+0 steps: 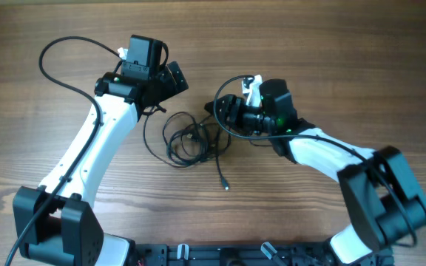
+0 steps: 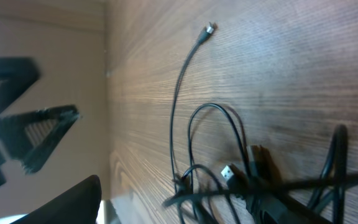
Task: Untangle cables
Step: 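Grasp one cable with the right gripper and pull it far rightward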
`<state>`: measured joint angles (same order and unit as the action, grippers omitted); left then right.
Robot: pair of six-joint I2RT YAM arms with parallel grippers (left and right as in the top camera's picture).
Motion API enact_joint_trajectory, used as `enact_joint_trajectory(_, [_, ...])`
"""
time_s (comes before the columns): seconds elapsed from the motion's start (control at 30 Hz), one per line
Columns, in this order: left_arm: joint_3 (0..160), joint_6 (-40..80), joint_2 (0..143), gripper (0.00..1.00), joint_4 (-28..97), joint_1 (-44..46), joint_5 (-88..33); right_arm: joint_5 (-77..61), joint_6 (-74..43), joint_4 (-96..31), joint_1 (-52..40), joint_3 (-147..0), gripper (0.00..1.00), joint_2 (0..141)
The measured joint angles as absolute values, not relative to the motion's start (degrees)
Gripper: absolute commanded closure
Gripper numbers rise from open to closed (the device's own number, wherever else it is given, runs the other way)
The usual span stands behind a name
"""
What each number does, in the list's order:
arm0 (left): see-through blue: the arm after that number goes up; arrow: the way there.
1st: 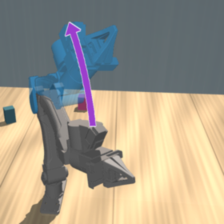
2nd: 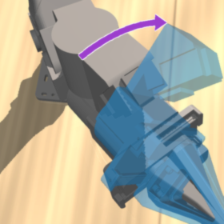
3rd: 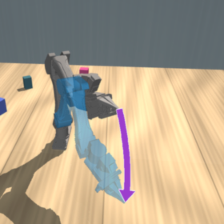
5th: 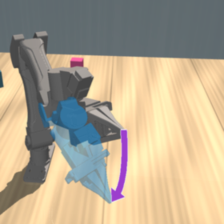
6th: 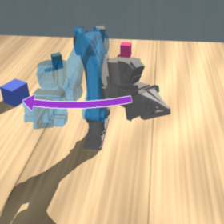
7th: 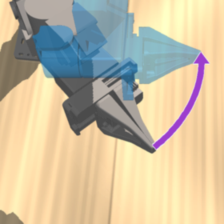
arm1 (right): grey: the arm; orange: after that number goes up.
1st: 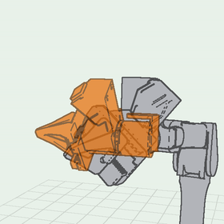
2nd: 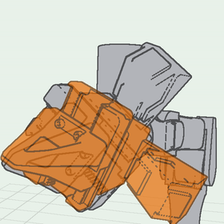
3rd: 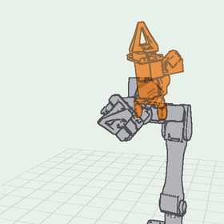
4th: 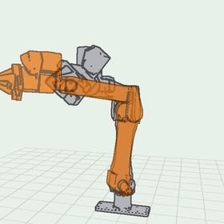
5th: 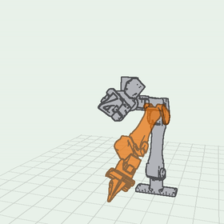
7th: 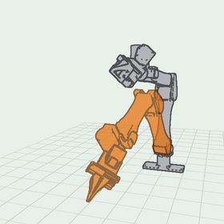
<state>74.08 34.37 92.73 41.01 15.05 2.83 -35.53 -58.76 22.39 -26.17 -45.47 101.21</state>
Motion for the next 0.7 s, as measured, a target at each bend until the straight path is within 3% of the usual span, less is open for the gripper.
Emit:
enact_joint_trajectory(0.07, [74.1,34.4,92.7,0.0,41.2,15.0,1.9,-36.0,-61.1,27.0,-27.7,-45.5,0.47,104.1])
enact_joint_trajectory(0.1, [74.1,34.6,92.7,0.0,41.2,15.0,1.6,-36.2,-62.1,29.9,-28.8,-45.5,0.75,104.8])
enact_joint_trajectory(0.13, [74.1,34.9,92.7,0.0,41.5,15.0,1.5,-36.4,-63.1,32.0,-29.6,-45.4,0.94,105.1])
enact_joint_trajectory(0.2, [74.0,36.2,92.7,0.02,42.9,15.0,0.7,-38.0,-63.9,41.8,-29.9,-45.0,0.96,105.5])
enact_joint_trajectory(0.27, [73.8,36.8,92.7,0.11,46.1,15.0,-1.8,-40.2,-64.3,50.5,-27.6,-45.5,0.95,105.5])
enact_joint_trajectory(0.47, [71.7,30.6,92.7,0.09,49.9,16.6,-12.4,-47.4,-64.5,50.9,-19.5,-45.5,0.95,105.3])
enact_joint_trajectory(0.53, [69.8,29.5,92.7,0.04,47.9,18.4,-13.9,-49.3,-64.5,50.8,-19.3,-45.5,0.95,104.2])
enact_joint_trajectory(0.63, [65.4,28.9,92.8,0.17,40.5,21.8,-14.7,-51.0,-64.5,50.9,-19.3,-45.5,0.95,102.0])
enact_joint_trajectory(0.67, [64.2,28.7,92.8,0.38,38.0,22.8,-14.7,-51.4,-64.5,50.9,-19.3,-45.5,0.95,101.4])
enact_joint_trajectory(0.7, [63.0,28.5,93.2,0.66,35.4,23.4,-14.7,-51.7,-64.5,50.9,-19.3,-45.5,0.95,100.8])
